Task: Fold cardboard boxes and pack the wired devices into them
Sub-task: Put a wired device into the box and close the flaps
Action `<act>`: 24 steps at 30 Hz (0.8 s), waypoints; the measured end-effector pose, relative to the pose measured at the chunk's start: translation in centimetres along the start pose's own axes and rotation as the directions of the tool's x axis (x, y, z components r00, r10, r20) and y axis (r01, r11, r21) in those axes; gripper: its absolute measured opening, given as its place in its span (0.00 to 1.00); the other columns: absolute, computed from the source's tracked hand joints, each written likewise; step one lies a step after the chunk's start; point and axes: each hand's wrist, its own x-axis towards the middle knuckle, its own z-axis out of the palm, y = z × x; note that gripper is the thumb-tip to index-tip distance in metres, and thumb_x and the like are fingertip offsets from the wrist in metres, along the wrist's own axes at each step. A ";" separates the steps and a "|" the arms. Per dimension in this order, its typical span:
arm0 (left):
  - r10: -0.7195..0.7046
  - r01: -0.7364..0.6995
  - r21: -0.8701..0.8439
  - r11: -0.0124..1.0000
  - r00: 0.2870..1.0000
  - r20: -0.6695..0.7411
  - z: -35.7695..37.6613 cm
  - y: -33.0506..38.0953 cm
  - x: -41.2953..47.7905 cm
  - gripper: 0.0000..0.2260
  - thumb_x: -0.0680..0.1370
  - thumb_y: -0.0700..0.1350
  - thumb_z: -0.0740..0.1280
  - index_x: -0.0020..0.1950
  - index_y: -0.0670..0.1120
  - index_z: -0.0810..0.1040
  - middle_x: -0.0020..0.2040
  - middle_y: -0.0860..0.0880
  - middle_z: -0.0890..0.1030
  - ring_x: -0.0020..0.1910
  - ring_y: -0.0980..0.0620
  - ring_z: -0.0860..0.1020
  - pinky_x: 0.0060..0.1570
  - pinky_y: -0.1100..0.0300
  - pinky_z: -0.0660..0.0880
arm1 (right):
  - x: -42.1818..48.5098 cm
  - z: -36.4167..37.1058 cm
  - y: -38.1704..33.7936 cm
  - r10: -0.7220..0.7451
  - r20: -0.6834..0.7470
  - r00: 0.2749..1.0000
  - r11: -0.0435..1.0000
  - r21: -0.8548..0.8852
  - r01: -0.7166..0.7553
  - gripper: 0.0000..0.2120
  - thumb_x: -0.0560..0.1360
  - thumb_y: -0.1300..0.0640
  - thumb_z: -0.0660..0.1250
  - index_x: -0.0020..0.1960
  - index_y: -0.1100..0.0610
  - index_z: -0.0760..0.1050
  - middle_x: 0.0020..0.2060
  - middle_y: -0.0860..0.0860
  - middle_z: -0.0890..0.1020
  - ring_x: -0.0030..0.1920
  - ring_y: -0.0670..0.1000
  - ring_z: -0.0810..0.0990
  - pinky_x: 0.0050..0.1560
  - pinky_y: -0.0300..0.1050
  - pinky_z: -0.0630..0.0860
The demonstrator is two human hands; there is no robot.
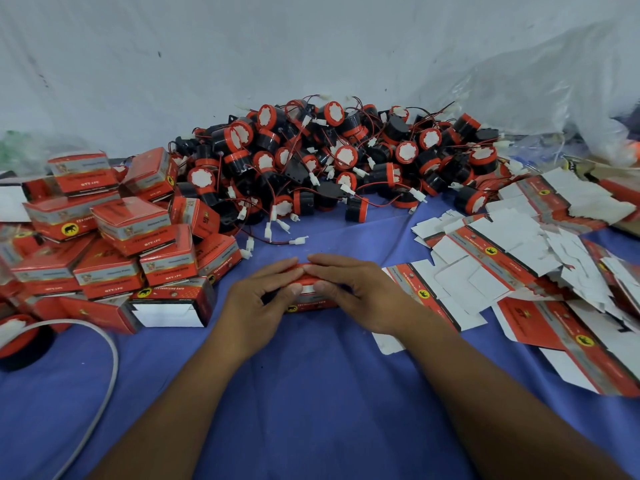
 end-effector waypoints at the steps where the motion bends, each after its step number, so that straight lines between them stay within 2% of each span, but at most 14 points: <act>1: 0.012 -0.012 0.021 1.000 1.000 0.001 0.0 -0.1 0.0 0.15 0.79 0.38 0.69 0.65 0.46 0.79 0.67 0.55 0.76 0.67 0.63 0.71 0.67 0.71 0.65 | 0.0 0.0 0.0 0.000 0.004 1.000 1.000 -0.005 0.000 0.16 0.82 0.56 0.66 0.69 0.55 0.77 0.72 0.51 0.74 0.72 0.46 0.71 0.72 0.41 0.68; 5: 0.070 -0.073 0.112 0.991 0.997 0.036 -0.2 -0.1 -0.1 0.16 0.79 0.38 0.69 0.66 0.42 0.77 0.68 0.54 0.74 0.69 0.57 0.71 0.68 0.72 0.64 | -0.1 0.1 0.1 -0.019 0.022 1.000 0.998 -0.062 0.020 0.17 0.82 0.55 0.65 0.70 0.55 0.76 0.73 0.54 0.72 0.73 0.48 0.70 0.72 0.33 0.63; 6: 0.078 -0.085 0.136 0.987 0.995 0.057 -0.3 -0.1 -0.1 0.16 0.79 0.38 0.69 0.66 0.42 0.77 0.68 0.54 0.73 0.70 0.57 0.70 0.69 0.70 0.63 | -0.1 0.1 0.2 -0.016 0.034 0.999 0.998 -0.068 0.018 0.18 0.82 0.54 0.65 0.71 0.55 0.75 0.74 0.54 0.71 0.74 0.48 0.69 0.73 0.34 0.63; 9: 0.078 -0.102 0.202 0.974 0.989 0.124 -0.6 -0.2 -0.2 0.18 0.78 0.40 0.71 0.68 0.43 0.76 0.71 0.55 0.70 0.73 0.56 0.67 0.73 0.64 0.61 | -0.2 0.3 0.4 0.034 0.100 0.994 0.995 -0.094 -0.025 0.21 0.83 0.49 0.60 0.75 0.52 0.70 0.78 0.51 0.64 0.77 0.48 0.63 0.76 0.46 0.63; 12: 0.084 -0.139 0.273 0.952 0.976 0.202 -0.9 -0.6 -0.3 0.22 0.78 0.41 0.71 0.71 0.44 0.73 0.74 0.54 0.66 0.76 0.56 0.61 0.73 0.68 0.54 | -0.4 0.1 0.5 0.047 0.160 0.986 0.995 -0.092 -0.032 0.26 0.83 0.43 0.57 0.78 0.48 0.63 0.81 0.49 0.57 0.79 0.47 0.58 0.77 0.49 0.61; 15: 0.072 -0.121 0.236 0.964 0.976 0.206 -0.8 -0.7 -0.4 0.23 0.78 0.38 0.70 0.72 0.43 0.71 0.75 0.54 0.66 0.75 0.57 0.61 0.72 0.72 0.54 | -0.8 0.1 0.7 0.019 0.246 0.969 0.993 -0.120 0.011 0.33 0.82 0.48 0.64 0.81 0.46 0.52 0.82 0.50 0.50 0.80 0.48 0.53 0.77 0.47 0.60; 18: 0.023 -0.031 0.072 0.997 0.994 0.110 -0.6 -0.5 -0.7 0.20 0.78 0.36 0.69 0.70 0.45 0.74 0.71 0.54 0.72 0.71 0.63 0.68 0.68 0.72 0.64 | -0.7 0.4 0.6 0.018 0.184 0.983 0.994 -0.111 0.003 0.34 0.79 0.51 0.70 0.80 0.49 0.58 0.79 0.51 0.57 0.77 0.49 0.61 0.73 0.45 0.66; 20: -0.039 0.039 -0.010 0.999 0.999 0.037 -0.6 -0.2 -0.7 0.14 0.80 0.43 0.66 0.65 0.51 0.78 0.65 0.53 0.78 0.61 0.70 0.74 0.58 0.75 0.69 | -0.4 0.2 0.3 0.044 0.153 0.987 0.999 -0.021 -0.041 0.35 0.75 0.50 0.75 0.77 0.47 0.63 0.75 0.45 0.62 0.71 0.42 0.65 0.67 0.34 0.68; 21: -0.079 0.079 -0.047 0.996 0.997 0.009 -0.8 0.0 -0.6 0.12 0.80 0.48 0.64 0.62 0.55 0.78 0.62 0.53 0.80 0.56 0.70 0.76 0.53 0.76 0.71 | -0.2 0.1 0.2 0.056 0.136 0.989 0.998 0.000 -0.056 0.34 0.73 0.49 0.76 0.74 0.47 0.65 0.72 0.43 0.65 0.67 0.40 0.68 0.63 0.30 0.69; 22: -0.107 0.107 -0.078 0.991 0.994 -0.001 -1.0 0.1 -0.4 0.11 0.79 0.52 0.62 0.60 0.57 0.78 0.59 0.54 0.81 0.54 0.69 0.77 0.50 0.76 0.71 | -0.1 0.0 0.2 0.066 0.105 0.992 0.998 0.009 -0.067 0.31 0.72 0.49 0.77 0.71 0.47 0.67 0.68 0.42 0.69 0.63 0.39 0.71 0.60 0.30 0.70; 24: -0.117 0.124 -0.108 0.986 0.991 0.070 -1.2 0.1 -0.4 0.14 0.76 0.56 0.64 0.61 0.59 0.76 0.58 0.56 0.81 0.55 0.67 0.77 0.51 0.74 0.71 | -0.2 0.1 0.1 0.102 0.031 0.994 0.990 0.091 -0.105 0.26 0.72 0.52 0.78 0.65 0.49 0.71 0.59 0.42 0.77 0.57 0.41 0.77 0.56 0.33 0.72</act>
